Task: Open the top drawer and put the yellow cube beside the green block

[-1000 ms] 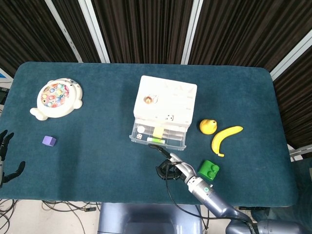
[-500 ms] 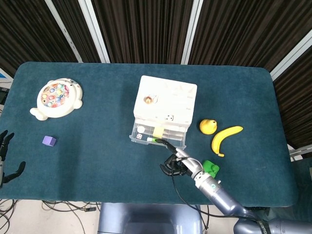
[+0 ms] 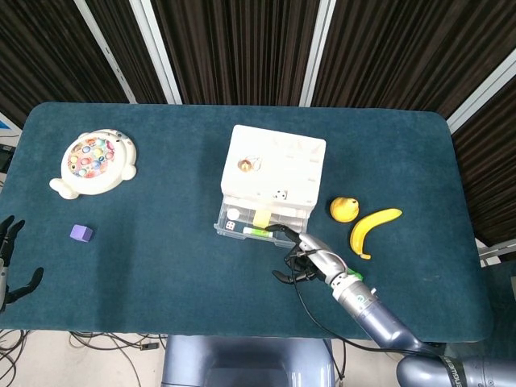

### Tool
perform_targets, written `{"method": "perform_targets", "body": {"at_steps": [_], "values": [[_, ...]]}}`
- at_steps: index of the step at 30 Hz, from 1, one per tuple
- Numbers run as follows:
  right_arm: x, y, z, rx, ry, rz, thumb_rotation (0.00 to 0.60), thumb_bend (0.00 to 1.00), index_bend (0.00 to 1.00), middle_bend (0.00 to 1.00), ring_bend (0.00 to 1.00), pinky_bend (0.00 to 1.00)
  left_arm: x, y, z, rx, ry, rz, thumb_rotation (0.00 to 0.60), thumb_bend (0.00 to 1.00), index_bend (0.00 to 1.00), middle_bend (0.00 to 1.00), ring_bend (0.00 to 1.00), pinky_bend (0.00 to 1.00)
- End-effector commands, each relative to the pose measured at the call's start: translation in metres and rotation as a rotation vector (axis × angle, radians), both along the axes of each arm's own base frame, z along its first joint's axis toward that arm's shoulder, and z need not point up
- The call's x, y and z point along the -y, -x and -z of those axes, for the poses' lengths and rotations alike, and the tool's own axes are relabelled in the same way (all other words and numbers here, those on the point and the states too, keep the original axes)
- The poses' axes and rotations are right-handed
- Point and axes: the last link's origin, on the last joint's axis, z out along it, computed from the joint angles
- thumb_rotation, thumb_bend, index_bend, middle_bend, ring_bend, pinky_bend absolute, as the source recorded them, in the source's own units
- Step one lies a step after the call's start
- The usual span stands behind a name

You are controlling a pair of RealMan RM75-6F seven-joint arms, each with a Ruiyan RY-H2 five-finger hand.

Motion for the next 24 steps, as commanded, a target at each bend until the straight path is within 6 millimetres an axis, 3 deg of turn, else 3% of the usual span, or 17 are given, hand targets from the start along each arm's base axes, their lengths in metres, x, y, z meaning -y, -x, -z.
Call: {"method": "perform_targets", "body": {"at_steps": [1, 24], "values": [[0.0, -0.006, -0.006, -0.064, 0.021, -0.019, 0.6, 0.36, 0.2, 0.99, 1.0, 1.0, 0.0, 0.0, 0.0, 0.0, -0.001, -0.001, 0.6, 0.32, 0.0, 0.0, 0.0, 0.0], [-0.003, -0.022, 0.002, -0.26, 0.023, 0.008, 0.6, 0.36, 0.22, 1.0, 1.0, 1.0, -0.001, 0.001, -0.001, 0.002, 0.001, -0.005, 0.6, 0.32, 0.0, 0.0, 0.0, 0.0]]}}
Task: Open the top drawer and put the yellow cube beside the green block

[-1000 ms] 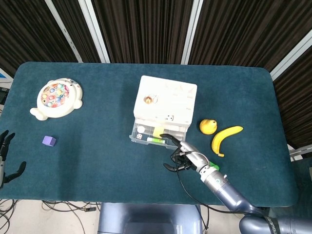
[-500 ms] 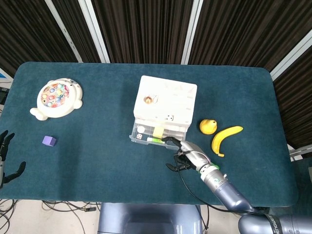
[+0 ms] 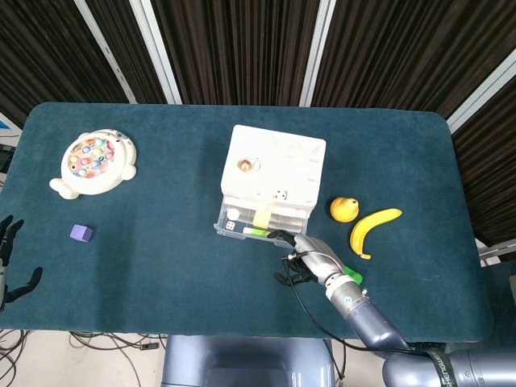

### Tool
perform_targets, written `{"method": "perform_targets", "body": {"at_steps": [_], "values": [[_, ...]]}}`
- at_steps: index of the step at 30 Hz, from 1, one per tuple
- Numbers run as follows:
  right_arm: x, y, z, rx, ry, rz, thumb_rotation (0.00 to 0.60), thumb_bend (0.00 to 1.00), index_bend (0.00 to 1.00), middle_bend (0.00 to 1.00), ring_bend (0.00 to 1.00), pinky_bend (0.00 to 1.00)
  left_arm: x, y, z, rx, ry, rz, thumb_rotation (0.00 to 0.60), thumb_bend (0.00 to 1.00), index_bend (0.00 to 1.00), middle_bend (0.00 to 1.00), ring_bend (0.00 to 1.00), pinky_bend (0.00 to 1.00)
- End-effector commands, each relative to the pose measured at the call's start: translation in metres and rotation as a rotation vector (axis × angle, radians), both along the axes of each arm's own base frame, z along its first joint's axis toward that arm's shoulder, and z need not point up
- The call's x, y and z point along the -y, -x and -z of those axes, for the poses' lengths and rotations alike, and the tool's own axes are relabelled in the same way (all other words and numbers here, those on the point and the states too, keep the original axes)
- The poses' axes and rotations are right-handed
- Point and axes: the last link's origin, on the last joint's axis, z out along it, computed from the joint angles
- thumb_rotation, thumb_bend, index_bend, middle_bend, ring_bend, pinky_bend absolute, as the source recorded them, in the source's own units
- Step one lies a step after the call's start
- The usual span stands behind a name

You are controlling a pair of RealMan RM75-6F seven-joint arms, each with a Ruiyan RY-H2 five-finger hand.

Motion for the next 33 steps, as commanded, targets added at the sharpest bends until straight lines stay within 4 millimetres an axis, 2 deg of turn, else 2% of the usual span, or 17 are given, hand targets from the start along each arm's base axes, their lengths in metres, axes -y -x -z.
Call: {"method": "perform_targets", "body": {"at_steps": [1, 16, 33], "values": [[-0.001, -0.0017, 0.0021, -0.009, -0.003, 0.003, 0.6, 0.36, 0.22, 1.0, 1.0, 1.0, -0.0001, 0.0002, 0.0, -0.001, 0.001, 0.0, 0.6, 0.32, 0.0, 0.0, 0.0, 0.0], [-0.0004, -0.007, 0.005, -0.03, -0.044, -0.008, 0.6, 0.36, 0.26, 1.0, 1.0, 1.0, 0.0003, 0.0003, 0.0005, -0.002, 0.006, -0.006, 0.6, 0.32, 0.0, 0.0, 0.0, 0.0], [0.0022, -0.0029, 0.0007, -0.035, -0.068, -0.017, 0.6, 0.37, 0.27, 1.0, 1.0, 1.0, 0.0, 0.0002, 0.0003, -0.004, 0.004, -0.01, 0.6, 0.32, 0.0, 0.0, 0.0, 0.0]]}}
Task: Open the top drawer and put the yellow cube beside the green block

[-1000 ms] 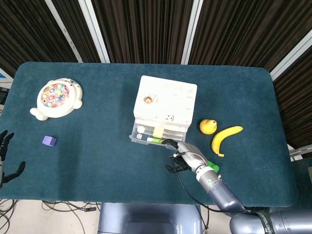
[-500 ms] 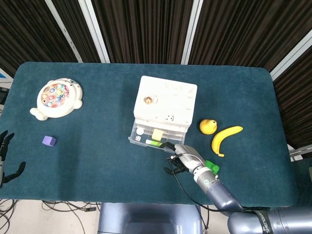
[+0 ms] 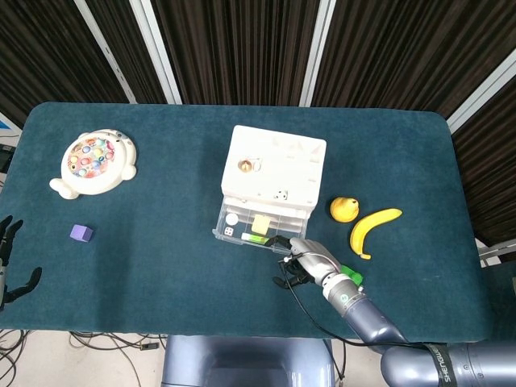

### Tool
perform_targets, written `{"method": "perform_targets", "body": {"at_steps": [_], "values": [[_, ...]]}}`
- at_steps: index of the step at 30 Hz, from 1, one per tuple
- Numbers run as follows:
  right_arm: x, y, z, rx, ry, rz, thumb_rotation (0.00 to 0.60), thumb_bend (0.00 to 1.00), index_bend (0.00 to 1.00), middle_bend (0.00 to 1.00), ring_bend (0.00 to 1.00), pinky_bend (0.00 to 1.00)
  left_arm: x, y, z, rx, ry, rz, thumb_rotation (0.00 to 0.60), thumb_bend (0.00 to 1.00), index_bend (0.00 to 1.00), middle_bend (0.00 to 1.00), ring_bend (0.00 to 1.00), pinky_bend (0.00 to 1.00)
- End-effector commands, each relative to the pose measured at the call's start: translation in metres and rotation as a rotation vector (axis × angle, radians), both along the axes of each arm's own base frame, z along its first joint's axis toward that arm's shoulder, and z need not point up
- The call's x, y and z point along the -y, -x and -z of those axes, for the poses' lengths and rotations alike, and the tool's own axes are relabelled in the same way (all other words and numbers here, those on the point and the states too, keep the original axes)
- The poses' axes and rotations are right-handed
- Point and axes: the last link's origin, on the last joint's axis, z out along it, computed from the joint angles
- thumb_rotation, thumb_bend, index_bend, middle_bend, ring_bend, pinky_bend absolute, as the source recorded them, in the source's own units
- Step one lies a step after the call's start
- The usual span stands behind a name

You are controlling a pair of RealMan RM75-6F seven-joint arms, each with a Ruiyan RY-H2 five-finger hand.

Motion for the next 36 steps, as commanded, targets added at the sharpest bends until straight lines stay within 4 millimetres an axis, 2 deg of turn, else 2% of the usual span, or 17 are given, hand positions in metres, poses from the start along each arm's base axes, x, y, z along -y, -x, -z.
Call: {"method": "perform_targets", "body": {"at_steps": [1, 11, 25, 27, 30, 32, 36], "values": [[-0.001, 0.0, -0.001, 0.001, -0.002, -0.001, 0.6, 0.37, 0.27, 1.0, 1.0, 1.0, 0.0, 0.0, 0.0, 0.0, 0.0, 0.001, 0.6, 0.32, 0.0, 0.0, 0.0, 0.0], [-0.002, 0.0, -0.004, 0.006, -0.002, -0.009, 0.6, 0.37, 0.27, 1.0, 1.0, 1.0, 0.0, 0.0, 0.0, -0.001, -0.001, 0.0, 0.6, 0.32, 0.0, 0.0, 0.0, 0.0], [0.01, 0.0, -0.018, 0.031, 0.037, 0.007, 0.6, 0.36, 0.27, 1.0, 1.0, 1.0, 0.0, 0.0, 0.0, -0.001, 0.0, -0.002, 0.6, 0.32, 0.0, 0.0, 0.0, 0.0], [0.013, -0.002, -0.023, 0.039, 0.045, -0.002, 0.6, 0.34, 0.27, 1.0, 1.0, 1.0, 0.001, 0.0, 0.0, -0.001, 0.0, -0.002, 0.6, 0.32, 0.0, 0.0, 0.0, 0.0], [0.018, -0.005, -0.033, 0.026, 0.072, -0.045, 0.6, 0.23, 0.27, 1.0, 1.0, 1.0, 0.0, 0.0, 0.0, 0.0, 0.0, -0.001, 0.6, 0.32, 0.0, 0.0, 0.0, 0.02], [0.022, -0.006, -0.038, -0.026, 0.106, -0.102, 0.6, 0.17, 0.27, 1.0, 1.0, 1.0, 0.0, -0.001, 0.0, 0.0, 0.001, 0.0, 0.6, 0.32, 0.0, 0.0, 0.0, 0.03], [0.031, -0.01, -0.04, -0.171, 0.188, -0.248, 0.6, 0.13, 0.27, 1.0, 1.0, 1.0, 0.001, -0.001, 0.0, 0.0, -0.003, 0.001, 0.6, 0.32, 0.0, 0.0, 0.0, 0.04]]}}
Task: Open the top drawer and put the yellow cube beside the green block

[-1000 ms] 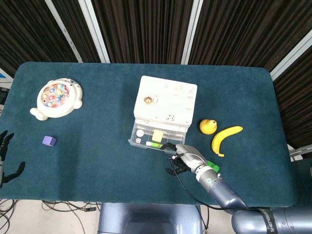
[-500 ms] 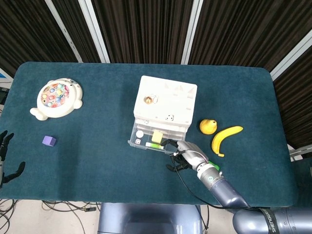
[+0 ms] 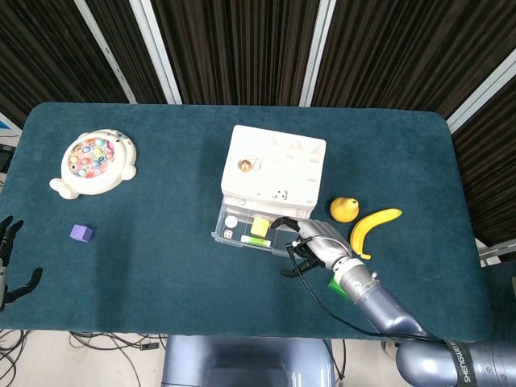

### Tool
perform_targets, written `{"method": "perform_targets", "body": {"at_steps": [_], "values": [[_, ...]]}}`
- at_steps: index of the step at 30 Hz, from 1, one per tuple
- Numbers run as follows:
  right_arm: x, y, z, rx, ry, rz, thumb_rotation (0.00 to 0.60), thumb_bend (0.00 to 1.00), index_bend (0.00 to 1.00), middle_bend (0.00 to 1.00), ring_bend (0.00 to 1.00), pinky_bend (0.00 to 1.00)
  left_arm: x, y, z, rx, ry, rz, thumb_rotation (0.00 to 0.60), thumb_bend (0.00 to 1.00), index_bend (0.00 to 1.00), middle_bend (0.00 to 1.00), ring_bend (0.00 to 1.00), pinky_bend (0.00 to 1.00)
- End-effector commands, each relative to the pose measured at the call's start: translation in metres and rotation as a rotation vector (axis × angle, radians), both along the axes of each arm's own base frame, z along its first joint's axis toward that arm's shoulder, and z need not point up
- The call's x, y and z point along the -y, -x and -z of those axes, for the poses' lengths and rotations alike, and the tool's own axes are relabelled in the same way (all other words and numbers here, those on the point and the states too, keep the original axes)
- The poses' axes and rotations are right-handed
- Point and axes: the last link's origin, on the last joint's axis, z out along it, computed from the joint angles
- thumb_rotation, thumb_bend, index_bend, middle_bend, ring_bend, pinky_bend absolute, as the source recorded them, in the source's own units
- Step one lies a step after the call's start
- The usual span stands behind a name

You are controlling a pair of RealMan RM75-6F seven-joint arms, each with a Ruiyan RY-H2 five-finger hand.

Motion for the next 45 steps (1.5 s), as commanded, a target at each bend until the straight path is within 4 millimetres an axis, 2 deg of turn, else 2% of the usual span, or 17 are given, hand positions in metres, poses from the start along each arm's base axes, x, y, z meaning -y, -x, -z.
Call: {"method": "perform_targets", "body": {"at_steps": [1, 8, 16, 30, 45], "values": [[0.01, -0.005, -0.003, -0.147, 0.091, -0.151, 0.6, 0.12, 0.27, 1.0, 1.0, 1.0, 0.0, 0.0, 0.0, 0.0, -0.003, -0.001, 0.6, 0.32, 0.0, 0.0, 0.0, 0.04], [0.03, -0.012, 0.004, -0.342, 0.223, -0.386, 0.6, 0.08, 0.27, 1.0, 1.0, 1.0, 0.0, 0.0, -0.001, 0.003, -0.009, 0.002, 0.6, 0.32, 0.0, 0.0, 0.0, 0.0], [0.04, -0.021, 0.013, -0.436, 0.298, -0.561, 0.6, 0.07, 0.27, 1.0, 1.0, 1.0, 0.0, 0.0, -0.001, 0.008, -0.002, 0.006, 0.6, 0.32, 0.0, 0.0, 0.0, 0.0], [0.05, -0.033, 0.037, -0.52, 0.331, -0.71, 0.6, 0.07, 0.27, 1.0, 1.0, 1.0, -0.001, 0.001, -0.001, 0.006, -0.005, 0.0, 0.6, 0.32, 0.0, 0.0, 0.0, 0.0], [0.057, -0.038, 0.053, -0.576, 0.365, -0.821, 0.6, 0.08, 0.28, 1.0, 1.0, 1.0, -0.001, 0.001, -0.001, 0.003, -0.006, -0.009, 0.6, 0.32, 0.0, 0.0, 0.0, 0.0]]}}
